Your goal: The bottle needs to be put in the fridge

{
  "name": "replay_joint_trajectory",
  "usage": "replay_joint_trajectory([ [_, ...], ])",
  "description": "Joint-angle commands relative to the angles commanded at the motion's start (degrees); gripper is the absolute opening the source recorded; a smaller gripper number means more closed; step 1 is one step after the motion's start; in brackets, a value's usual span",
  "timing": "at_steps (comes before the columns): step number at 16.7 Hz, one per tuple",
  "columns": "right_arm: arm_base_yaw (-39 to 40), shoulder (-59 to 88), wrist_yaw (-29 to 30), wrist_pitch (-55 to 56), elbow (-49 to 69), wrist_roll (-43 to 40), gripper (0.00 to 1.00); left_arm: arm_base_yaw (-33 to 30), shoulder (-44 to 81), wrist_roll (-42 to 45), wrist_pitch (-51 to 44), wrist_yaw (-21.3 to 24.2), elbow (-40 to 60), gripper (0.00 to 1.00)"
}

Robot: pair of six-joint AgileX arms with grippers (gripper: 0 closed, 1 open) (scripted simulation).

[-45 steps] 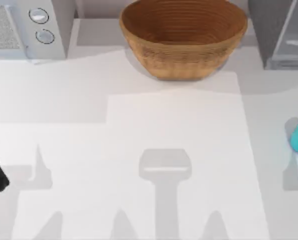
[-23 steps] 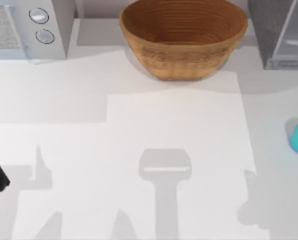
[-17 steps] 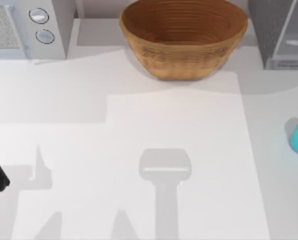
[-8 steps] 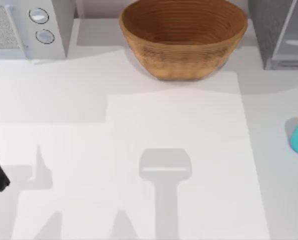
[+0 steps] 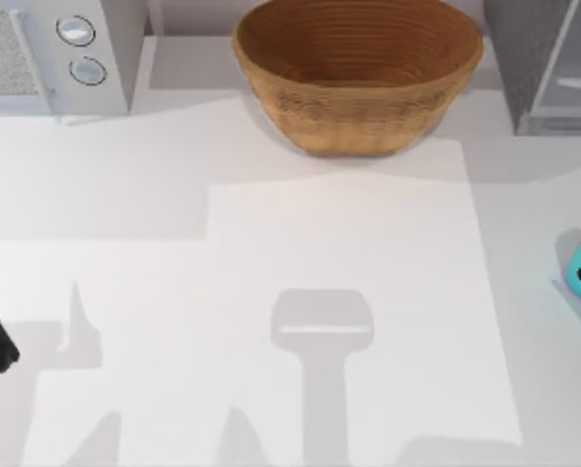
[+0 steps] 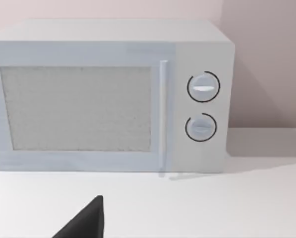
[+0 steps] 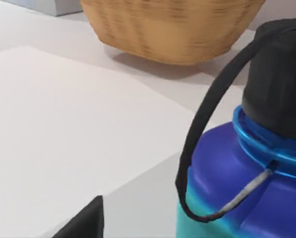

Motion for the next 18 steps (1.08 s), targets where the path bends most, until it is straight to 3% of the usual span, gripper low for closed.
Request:
replay_joint_trajectory([
  [6,2.2,1.0,2.2,1.7,0.5,1.3,1.0,0.0,0.0,0.0,0.0,0.0,0.0,1.0],
  [18,2.2,1.0,2.2,1.7,0.5,1.3,0.1,0.0,0.0,0.0,0.0,0.0,0.0,1.0],
])
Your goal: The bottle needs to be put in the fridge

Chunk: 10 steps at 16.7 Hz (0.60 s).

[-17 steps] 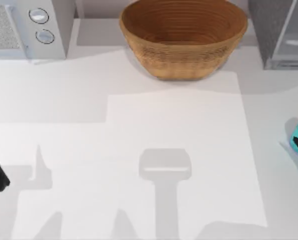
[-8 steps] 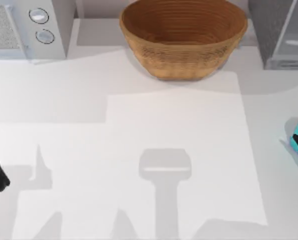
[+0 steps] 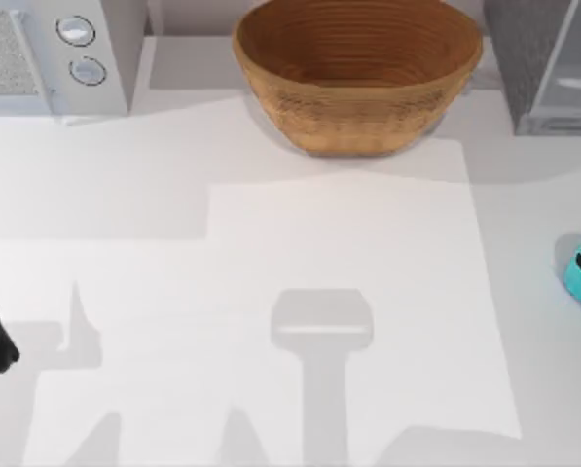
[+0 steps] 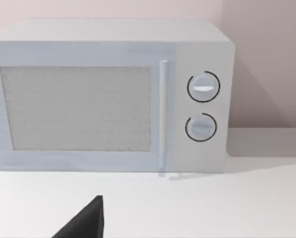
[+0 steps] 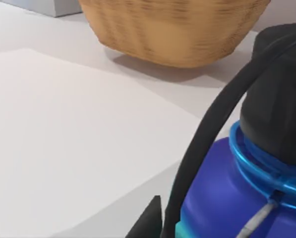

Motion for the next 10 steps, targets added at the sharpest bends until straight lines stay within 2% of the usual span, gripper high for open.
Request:
replay_joint_trajectory([
  [1,0.0,0.0,0.0,0.0,0.0,0.0,0.03,0.0,0.0,0.0,0.0,0.0,0.0,1.0],
  [2,0.0,0.0,0.0,0.0,0.0,0.0,0.01,0.0,0.0,0.0,0.0,0.0,0.0,1.0],
  [10,-0.1,0.0,0.0,0.0,0.0,0.1,0.01,0.0,0.0,0.0,0.0,0.0,0.0,1.0],
])
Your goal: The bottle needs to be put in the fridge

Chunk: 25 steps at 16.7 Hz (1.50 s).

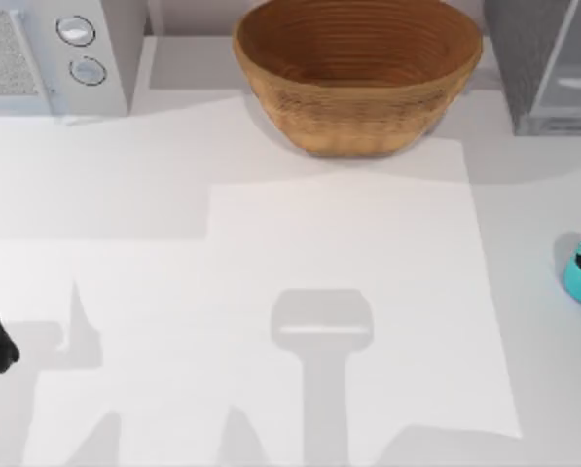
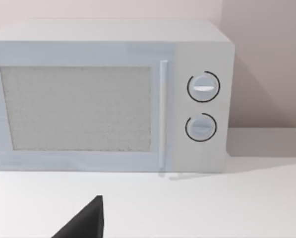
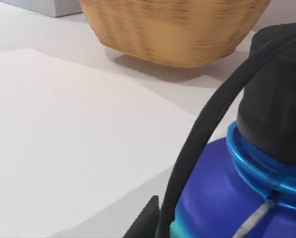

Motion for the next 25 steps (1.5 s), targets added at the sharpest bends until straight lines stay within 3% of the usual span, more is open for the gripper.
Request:
replay_joint_trajectory([
  [6,-3.2,-3.6,-3.8,-9.1,2.8,-4.3,0.01,0.0,0.0,0.0,0.0,0.0,0.0,1.0],
  [16,-16.1,-15.4,-15.5,-47.6,11.6,-20.4,0.01,0.0,0.0,0.0,0.0,0.0,0.0,1.0],
  [22,-17.9,-17.2,-17.1,-52.1,13.0,-23.0,0.01,0.0,0.0,0.0,0.0,0.0,0.0,1.0],
  [25,-14.7,-18.1,-16.6,-52.4,10.3,-22.5,0.01,0.0,0.0,0.0,0.0,0.0,0.0,1.0],
])
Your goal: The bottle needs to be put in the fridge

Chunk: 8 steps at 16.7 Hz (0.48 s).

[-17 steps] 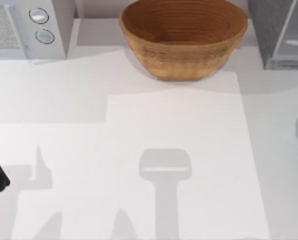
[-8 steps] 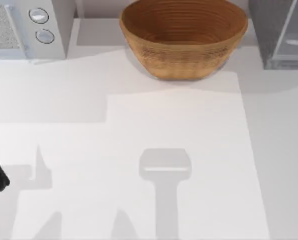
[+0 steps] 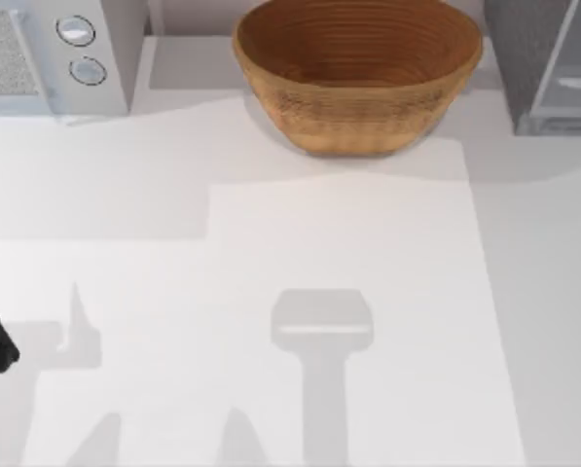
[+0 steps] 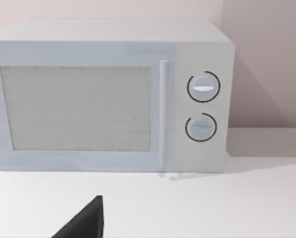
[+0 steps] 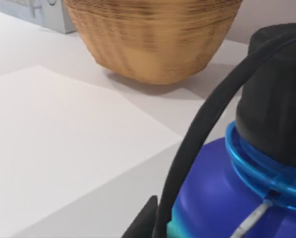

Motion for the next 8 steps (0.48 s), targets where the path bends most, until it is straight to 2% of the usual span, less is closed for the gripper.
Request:
replay_joint_trajectory([
  [4,2.3,-8.4,6.3,-3.2,-1.6,5.0,0.01,0.0,0.0,0.0,0.0,0.0,0.0,1.0],
  [8,7.4,-25.4,17.9,-9.5,-5.5,13.4,0.01,0.0,0.0,0.0,0.0,0.0,0.0,1.0],
])
